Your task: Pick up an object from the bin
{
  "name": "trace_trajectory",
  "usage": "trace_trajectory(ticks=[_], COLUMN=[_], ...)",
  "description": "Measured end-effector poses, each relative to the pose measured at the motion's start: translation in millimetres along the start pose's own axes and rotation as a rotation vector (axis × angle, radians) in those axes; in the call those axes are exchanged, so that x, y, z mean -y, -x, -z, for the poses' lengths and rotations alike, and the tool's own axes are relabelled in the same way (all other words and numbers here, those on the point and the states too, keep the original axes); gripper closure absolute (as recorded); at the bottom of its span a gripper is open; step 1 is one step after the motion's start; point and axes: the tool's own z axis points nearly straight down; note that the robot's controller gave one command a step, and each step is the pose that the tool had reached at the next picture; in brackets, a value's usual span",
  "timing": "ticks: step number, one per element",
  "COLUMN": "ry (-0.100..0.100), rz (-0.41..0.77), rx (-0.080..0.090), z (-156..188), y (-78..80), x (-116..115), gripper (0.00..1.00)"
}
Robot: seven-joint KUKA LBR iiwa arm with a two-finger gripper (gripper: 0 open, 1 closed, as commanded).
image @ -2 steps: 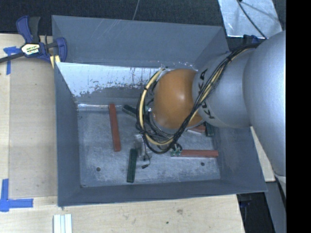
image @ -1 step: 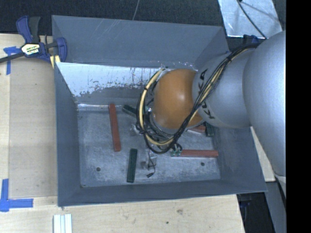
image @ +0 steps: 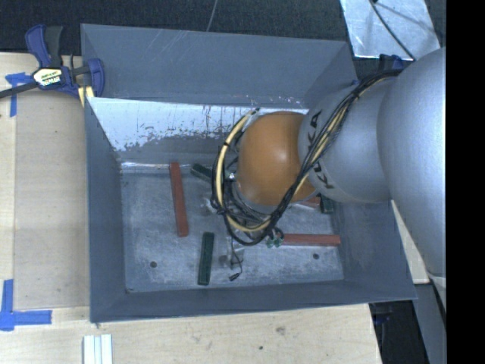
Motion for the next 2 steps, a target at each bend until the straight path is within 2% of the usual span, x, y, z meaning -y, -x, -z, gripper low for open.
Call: trace_trajectory(ticks=[1,2], ry=[0.001,0.002], rz=[0.173,0.198], rx=[-0.002,0.003], z=[-3,3], y=[-33.5,-9.7], x=[-38,-84], gripper=[0.00,1.00])
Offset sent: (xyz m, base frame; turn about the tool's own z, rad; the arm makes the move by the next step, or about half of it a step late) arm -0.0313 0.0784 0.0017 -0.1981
